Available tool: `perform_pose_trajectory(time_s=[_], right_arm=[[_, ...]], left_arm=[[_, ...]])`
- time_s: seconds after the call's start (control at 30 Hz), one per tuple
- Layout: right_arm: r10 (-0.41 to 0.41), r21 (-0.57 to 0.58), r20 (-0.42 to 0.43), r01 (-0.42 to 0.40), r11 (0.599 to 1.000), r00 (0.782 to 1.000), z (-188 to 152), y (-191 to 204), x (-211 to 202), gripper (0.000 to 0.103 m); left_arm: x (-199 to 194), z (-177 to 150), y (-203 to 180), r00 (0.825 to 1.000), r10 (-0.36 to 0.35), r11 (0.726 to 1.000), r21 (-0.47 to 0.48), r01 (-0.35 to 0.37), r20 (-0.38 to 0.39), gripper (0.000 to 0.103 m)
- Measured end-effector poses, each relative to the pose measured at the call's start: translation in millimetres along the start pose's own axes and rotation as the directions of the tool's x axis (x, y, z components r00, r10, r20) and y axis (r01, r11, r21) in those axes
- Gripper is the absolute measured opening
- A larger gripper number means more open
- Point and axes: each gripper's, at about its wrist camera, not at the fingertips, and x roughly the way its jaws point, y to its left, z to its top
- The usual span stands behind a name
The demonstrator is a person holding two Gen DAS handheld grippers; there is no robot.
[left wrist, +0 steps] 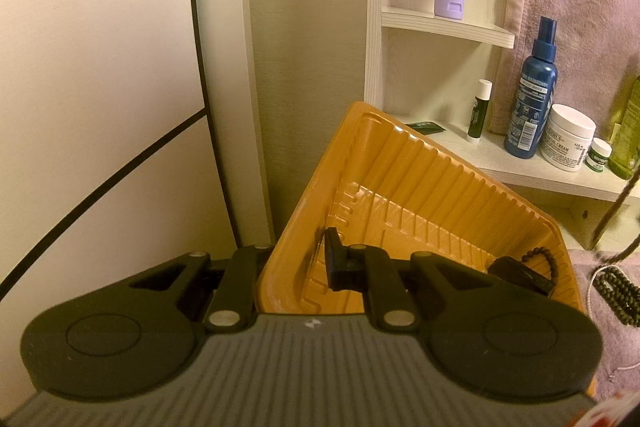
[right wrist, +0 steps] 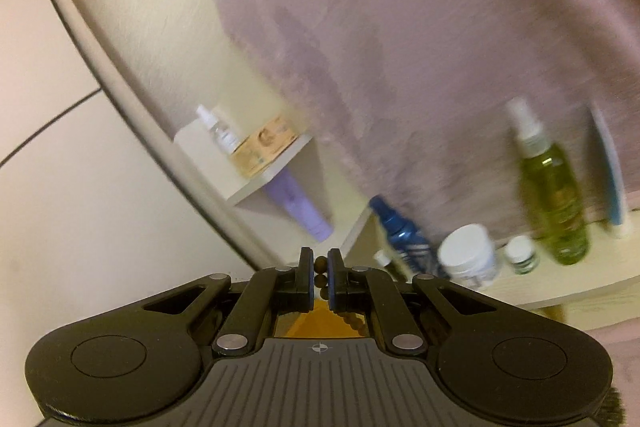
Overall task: Organize jewelry
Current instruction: 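Lift the brown strand and swing the right tool toward the tray, then lower the brown strand into the orange tray and open the right tool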
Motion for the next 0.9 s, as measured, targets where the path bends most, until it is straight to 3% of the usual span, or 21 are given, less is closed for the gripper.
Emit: perform_pose_trajectory(time_s=[0.23,0.43,0.9], right_arm=[[0.05,-0.008,-0.061,-0.051,0.999,0.997,-10.5,10.9,42.9,0.006],[0.041,-0.02,-0.123,-0.044,0.999,0.992,-26.9,13.6,75.5,0.006],[-0.101,-0.026,-0.301,0.098,0.995,0.948,-86.5,-25.8,136.0,0.006]], left_arm=[[-0.1,1.3,-0.5,1.0,-0.002,1.0,0.002,0.002,-0.001,0.012],[-0.4,1.9,-0.8,1.0,-0.003,1.0,0.003,0.003,-0.001,0.012],[-1.5,2.8,-1.1,1.0,-0.005,1.0,-0.001,0.005,0.0,0.012]])
